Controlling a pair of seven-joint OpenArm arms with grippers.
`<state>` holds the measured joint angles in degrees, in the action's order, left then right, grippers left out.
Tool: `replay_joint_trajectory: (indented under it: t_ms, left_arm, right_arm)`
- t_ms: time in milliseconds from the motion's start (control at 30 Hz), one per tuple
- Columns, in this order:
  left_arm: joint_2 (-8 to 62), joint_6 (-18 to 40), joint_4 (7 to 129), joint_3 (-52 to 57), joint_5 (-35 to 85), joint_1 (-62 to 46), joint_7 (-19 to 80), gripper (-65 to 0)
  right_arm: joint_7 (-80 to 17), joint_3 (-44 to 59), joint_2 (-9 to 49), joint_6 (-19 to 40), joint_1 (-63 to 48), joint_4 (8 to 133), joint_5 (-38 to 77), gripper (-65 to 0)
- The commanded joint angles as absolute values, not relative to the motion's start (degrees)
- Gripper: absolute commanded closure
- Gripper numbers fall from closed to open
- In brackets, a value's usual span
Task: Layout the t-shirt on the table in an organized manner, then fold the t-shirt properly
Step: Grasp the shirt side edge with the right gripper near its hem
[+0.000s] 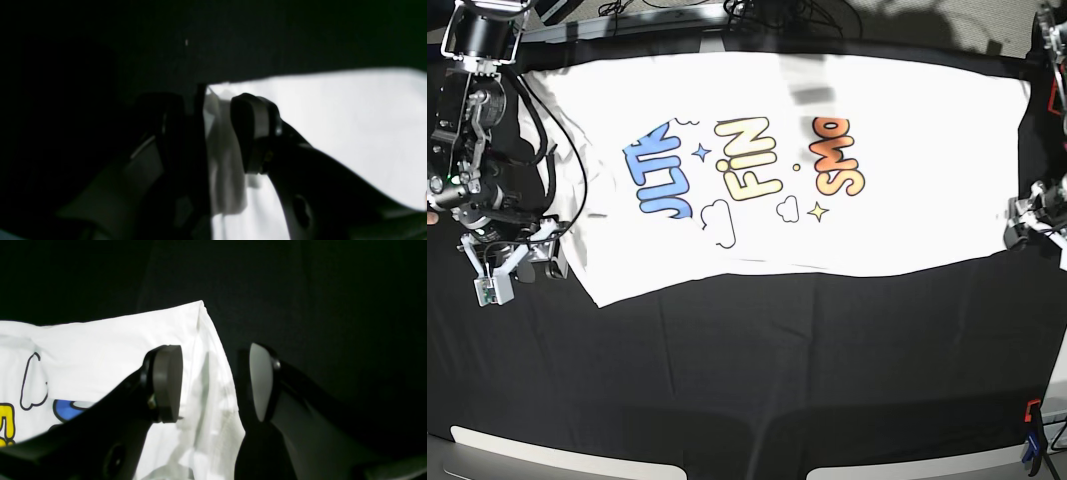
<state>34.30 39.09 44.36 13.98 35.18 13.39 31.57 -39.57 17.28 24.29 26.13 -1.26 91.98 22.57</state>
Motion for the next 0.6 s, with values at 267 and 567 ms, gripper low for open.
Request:
replay_joint_trajectory:
  t_ms: [267,567]
  left_arm:
    - [34.3,39.2,45.1,14.2,30.0,14.3,31.7,-10.2]
    - [34.3,39.3,45.1,14.2,30.0,14.3,31.7,0.0]
  right_arm:
    - [-38.8,17.5,25.3,26.4,-0.2,92.9,23.2,-31.6]
    - [-37.1,17.5,25.3,26.6,0.5,92.9,23.2,-31.6]
